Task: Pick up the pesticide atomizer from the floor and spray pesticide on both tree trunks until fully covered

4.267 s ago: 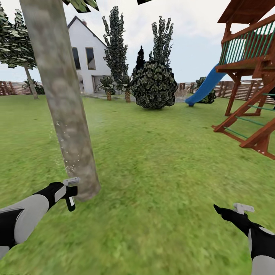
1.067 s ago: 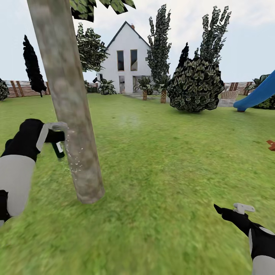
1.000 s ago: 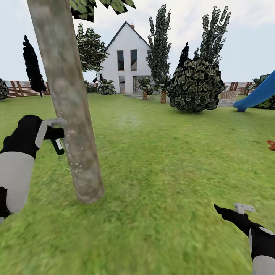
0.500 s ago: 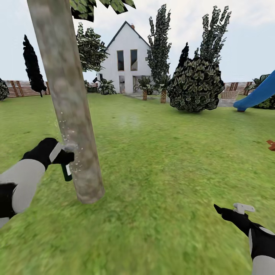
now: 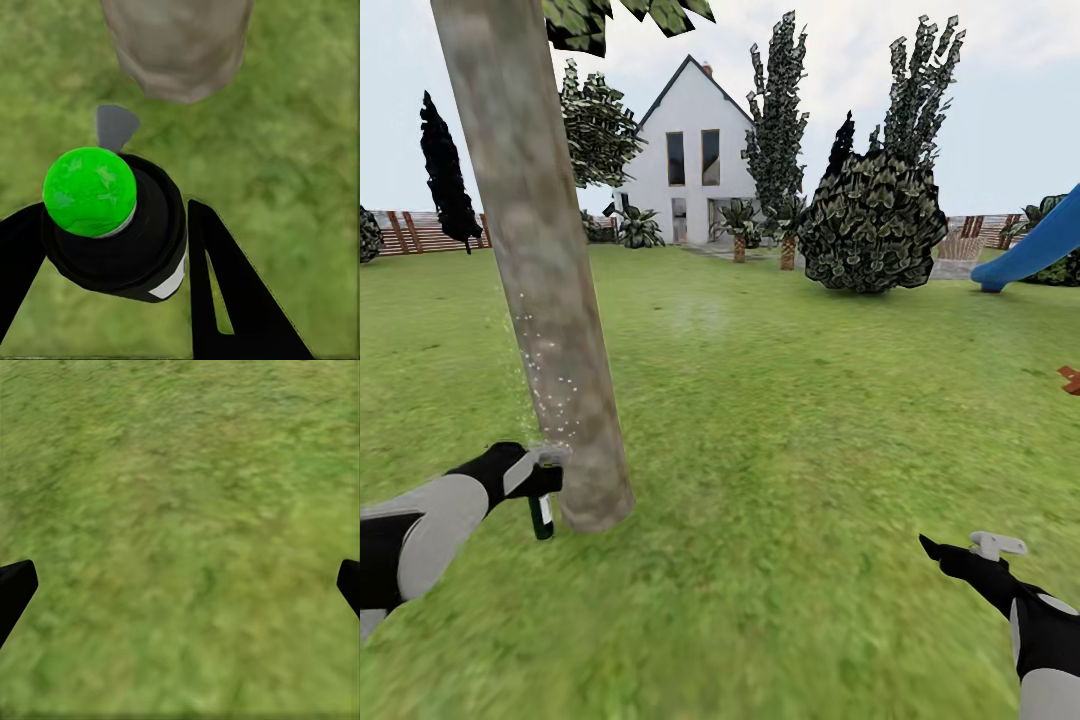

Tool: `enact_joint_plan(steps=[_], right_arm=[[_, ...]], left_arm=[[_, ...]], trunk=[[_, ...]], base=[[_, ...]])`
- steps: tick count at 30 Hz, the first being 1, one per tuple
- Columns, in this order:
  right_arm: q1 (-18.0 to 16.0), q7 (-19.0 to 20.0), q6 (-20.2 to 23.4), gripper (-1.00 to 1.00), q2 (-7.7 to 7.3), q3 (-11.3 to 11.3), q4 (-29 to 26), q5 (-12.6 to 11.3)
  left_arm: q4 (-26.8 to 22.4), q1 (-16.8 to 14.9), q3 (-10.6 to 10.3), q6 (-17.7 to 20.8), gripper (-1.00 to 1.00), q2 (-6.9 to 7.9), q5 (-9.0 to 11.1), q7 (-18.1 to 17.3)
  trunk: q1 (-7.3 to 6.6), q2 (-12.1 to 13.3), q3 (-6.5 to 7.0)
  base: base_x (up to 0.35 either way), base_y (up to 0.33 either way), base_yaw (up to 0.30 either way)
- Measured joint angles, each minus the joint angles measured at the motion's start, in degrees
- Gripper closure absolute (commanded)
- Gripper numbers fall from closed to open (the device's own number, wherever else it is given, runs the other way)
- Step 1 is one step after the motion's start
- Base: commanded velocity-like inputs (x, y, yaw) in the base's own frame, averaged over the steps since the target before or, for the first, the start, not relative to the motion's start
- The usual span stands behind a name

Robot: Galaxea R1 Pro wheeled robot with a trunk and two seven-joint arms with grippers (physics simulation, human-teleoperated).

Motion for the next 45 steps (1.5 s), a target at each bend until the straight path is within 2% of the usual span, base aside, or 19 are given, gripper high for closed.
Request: enact_joint_plan(steps=[3, 4, 5, 6, 9, 12, 18, 21, 24, 36, 38, 45], right_arm=[[0.00, 0.17, 0.03, -1.00, -0.03, -0.06, 0.00, 0.01], [0.00, 0.19, 0.03, -1.00, -0.01, -0.07, -0.02, 0.01], [0.00, 0.21, 0.03, -1.00, 0.00, -0.10, -0.04, 0.01], [0.00, 0.23, 0.06, -1.00, -0.02, -0.14, -0.03, 0.02], [0.00, 0.21, 0.11, -1.00, -0.07, -0.10, 0.00, 0.01], [0.00, 0.07, 0.12, -1.00, -0.08, -0.08, 0.00, 0.01], [0.00, 0.04, 0.08, -1.00, -0.07, -0.15, 0.00, 0.01], [0.00, 0.05, 0.10, -1.00, -0.07, -0.09, 0.00, 0.01], [0.00, -0.03, 0.04, -1.00, -0.05, -0.08, 0.00, 0.01], [0.00, -0.12, 0.03, -1.00, 0.00, 0.01, 0.00, 0.01], [0.00, -0.12, 0.03, -1.00, 0.01, 0.01, 0.00, 0.01], [0.00, -0.11, 0.03, -1.00, 0.01, -0.06, 0.00, 0.01]], left_arm=[[-0.01, 2.02, 0.26, -4.37, 1.00, -1.05, 0.31, 0.05], [0.01, 2.26, 0.29, -5.37, 1.00, -1.70, 0.34, 0.06], [0.00, 2.98, 0.32, -6.38, 1.00, -3.11, 0.36, 0.12], [-0.02, 3.35, 0.52, -6.82, 1.00, -4.53, 0.45, 0.20], [-0.04, 3.59, 0.10, -7.44, 1.00, -5.60, 0.23, 0.35], [-0.05, 4.72, 0.10, -10.16, 1.00, -5.74, 0.22, 0.47], [0.03, 5.01, 0.52, -10.71, 1.00, -5.40, 0.67, 0.60], [-0.04, 5.02, 0.57, -10.79, 1.00, -5.40, 5.35, 0.61], [-0.05, 5.02, 0.51, -10.81, 1.00, -5.40, 6.59, 0.67], [-0.05, 5.02, 0.50, -10.89, 1.00, -5.48, 6.90, 0.70], [-0.06, 5.01, 0.46, -12.07, 1.00, -5.45, 6.88, 0.79], [-0.04, 5.02, 0.48, -13.35, 1.00, -5.57, 6.90, 3.56]], trunk=[[0.00, 0.00, 0.01], [0.00, 0.00, 0.01], [0.00, 0.00, 0.00], [0.00, -0.01, 0.00], [-0.01, 0.00, 0.00], [0.00, 0.00, -0.07], [-0.01, 0.00, -0.14], [-0.01, 0.00, -0.14], [-0.01, 0.00, -0.14], [-0.01, 0.00, -0.14], [-0.01, -0.01, -0.14], [-0.01, 0.00, -0.14]], base=[[0.000, 0.000, 0.000], [0.033, -0.061, 0.000], [0.100, -0.168, 0.000], [0.131, -0.215, 0.007], [0.155, -0.249, 0.148], [0.187, -0.262, 0.244], [0.196, -0.256, 0.091], [0.069, -0.255, 0.190], [0.008, -0.299, 0.245], [-0.043, -0.312, 0.253], [0.092, -0.329, 0.219], [0.103, -0.328, 0.101]])
